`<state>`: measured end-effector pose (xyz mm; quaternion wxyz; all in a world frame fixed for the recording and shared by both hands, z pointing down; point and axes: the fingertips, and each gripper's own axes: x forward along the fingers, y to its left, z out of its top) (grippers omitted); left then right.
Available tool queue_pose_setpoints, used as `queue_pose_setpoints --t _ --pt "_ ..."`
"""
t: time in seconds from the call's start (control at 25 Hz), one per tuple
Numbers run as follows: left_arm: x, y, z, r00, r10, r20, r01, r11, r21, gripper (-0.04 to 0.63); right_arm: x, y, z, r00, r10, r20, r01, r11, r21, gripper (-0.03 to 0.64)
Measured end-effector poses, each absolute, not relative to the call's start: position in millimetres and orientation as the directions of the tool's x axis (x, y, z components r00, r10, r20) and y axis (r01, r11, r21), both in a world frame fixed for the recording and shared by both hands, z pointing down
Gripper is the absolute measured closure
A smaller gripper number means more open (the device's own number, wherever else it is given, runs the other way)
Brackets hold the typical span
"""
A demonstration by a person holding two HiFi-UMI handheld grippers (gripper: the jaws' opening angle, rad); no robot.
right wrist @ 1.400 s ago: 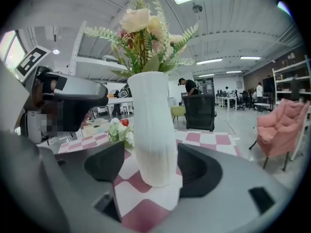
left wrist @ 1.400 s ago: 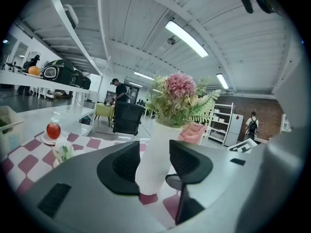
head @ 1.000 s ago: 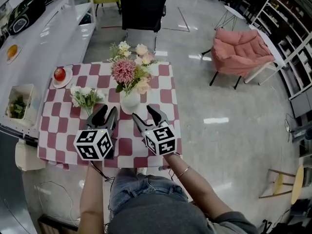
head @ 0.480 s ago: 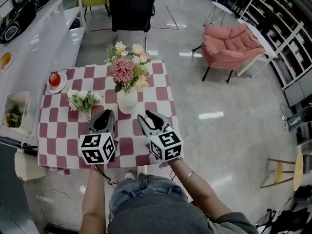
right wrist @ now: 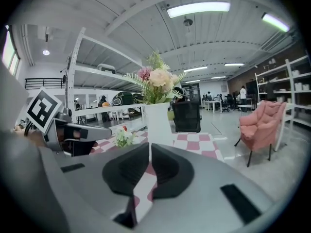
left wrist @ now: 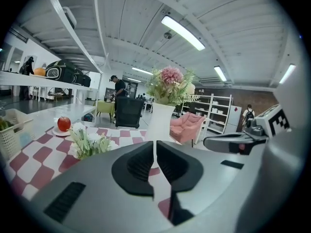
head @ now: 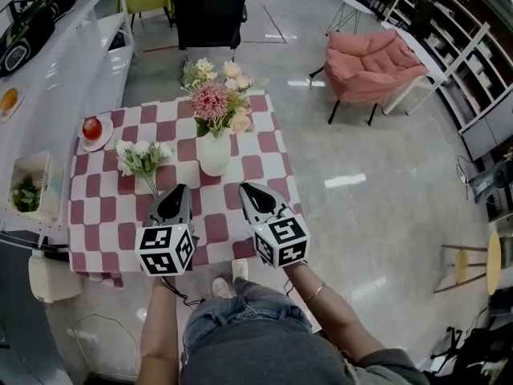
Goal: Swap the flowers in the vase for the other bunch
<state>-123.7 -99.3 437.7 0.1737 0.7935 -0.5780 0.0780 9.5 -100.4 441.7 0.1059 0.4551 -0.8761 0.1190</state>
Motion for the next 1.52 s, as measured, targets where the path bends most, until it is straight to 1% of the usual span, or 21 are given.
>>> queue_pose_setpoints --t 0.36,0.72,1.52 --pt "-127.7 -60.4 437.5 0.347 -0.883 0.317 -0.935 -0.301 0.186 0.574 9.0 -65.4 426.8 -0.556 -0.790 0.259 -0.831 0.530 -0.166 0.604" --pt "-130.3 -36.6 430.6 0.358 -0.884 0.301 -0.931 -0.313 0.190 0.574 2.7 -37.8 417.6 -0.565 -0.789 0.241 -0.825 0.549 -0.134 0.607" --pt "-136.9 -2.7 427.8 0.360 -0.887 0.289 -0.931 -0.321 0.173 0.574 5.9 -5.4 412.0 -0.520 -0.822 0.232 -0.852 0.517 -0.080 0.609"
